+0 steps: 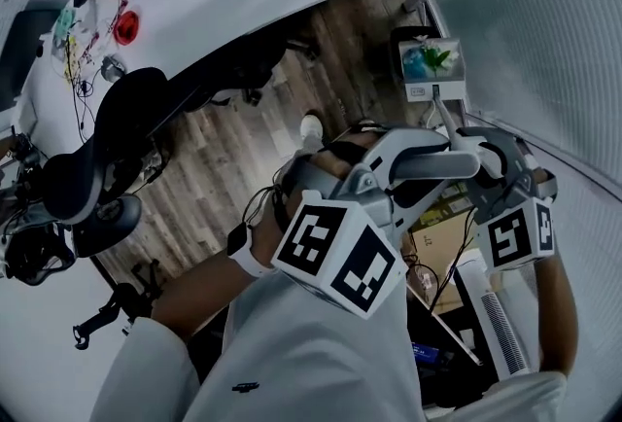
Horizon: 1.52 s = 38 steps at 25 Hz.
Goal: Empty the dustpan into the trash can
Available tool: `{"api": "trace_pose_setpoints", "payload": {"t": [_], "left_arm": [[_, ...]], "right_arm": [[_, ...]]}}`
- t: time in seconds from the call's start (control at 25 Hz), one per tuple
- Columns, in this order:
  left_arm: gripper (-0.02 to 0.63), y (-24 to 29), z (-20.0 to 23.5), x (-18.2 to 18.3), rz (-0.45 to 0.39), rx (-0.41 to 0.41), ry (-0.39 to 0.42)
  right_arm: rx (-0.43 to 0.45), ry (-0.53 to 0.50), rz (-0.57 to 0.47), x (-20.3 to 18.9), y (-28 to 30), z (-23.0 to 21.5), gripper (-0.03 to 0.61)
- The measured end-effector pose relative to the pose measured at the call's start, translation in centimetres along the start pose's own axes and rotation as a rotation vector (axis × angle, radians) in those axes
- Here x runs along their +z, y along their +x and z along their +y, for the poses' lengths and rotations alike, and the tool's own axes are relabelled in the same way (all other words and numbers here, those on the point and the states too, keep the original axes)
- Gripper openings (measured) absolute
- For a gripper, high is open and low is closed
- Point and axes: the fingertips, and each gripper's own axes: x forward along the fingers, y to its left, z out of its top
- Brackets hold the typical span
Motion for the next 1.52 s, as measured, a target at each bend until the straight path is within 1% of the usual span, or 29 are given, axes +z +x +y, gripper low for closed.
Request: {"api": "trace_pose_setpoints", "payload": {"t": [0.2,0.32,0.56,0.72,0.96,1.08,1.24,1.52], "left_arm": [[0.112,0.4,1.0,-0.9,-0.050,0.045,-0.147],[0.112,0.2,1.3,-1.6,-0.075,0.049,-0.229],[0.109,0.0,1.4,-3.0,-0.112,0.074,-0.347],[0.106,0.0,1.3,-3.7,-0.137,0.088,-0.401],[0.104,-0.2,1.4,-4.8,-0.176,0.094,-0.480],[0.104,-0.3,1.5,-5.2,-0.191,0.110,-0.499],[0.104,-1.6,1.3,-5.6,-0.207,0.126,-0.520],[0.104,-2.6,1.2,-7.0,-0.252,0.144,-0.608]], "right_arm": [[0.071,-0.062,0.044,-0.5,0.9,-0.4,0.089],[0.112,-0.101,0.066,-0.4,1.3,-0.4,0.089],[0.178,-0.173,0.108,-0.2,2.4,-0.5,0.087],[0.222,-0.209,0.141,-0.3,3.0,-0.3,0.087],[0.257,-0.252,0.173,-0.2,3.8,-0.1,0.086],[0.282,-0.269,0.189,-0.3,4.1,-0.1,0.086],[0.307,-0.290,0.206,0.9,4.4,0.7,0.086],[0.369,-0.357,0.250,1.5,5.5,1.4,0.086]]}}
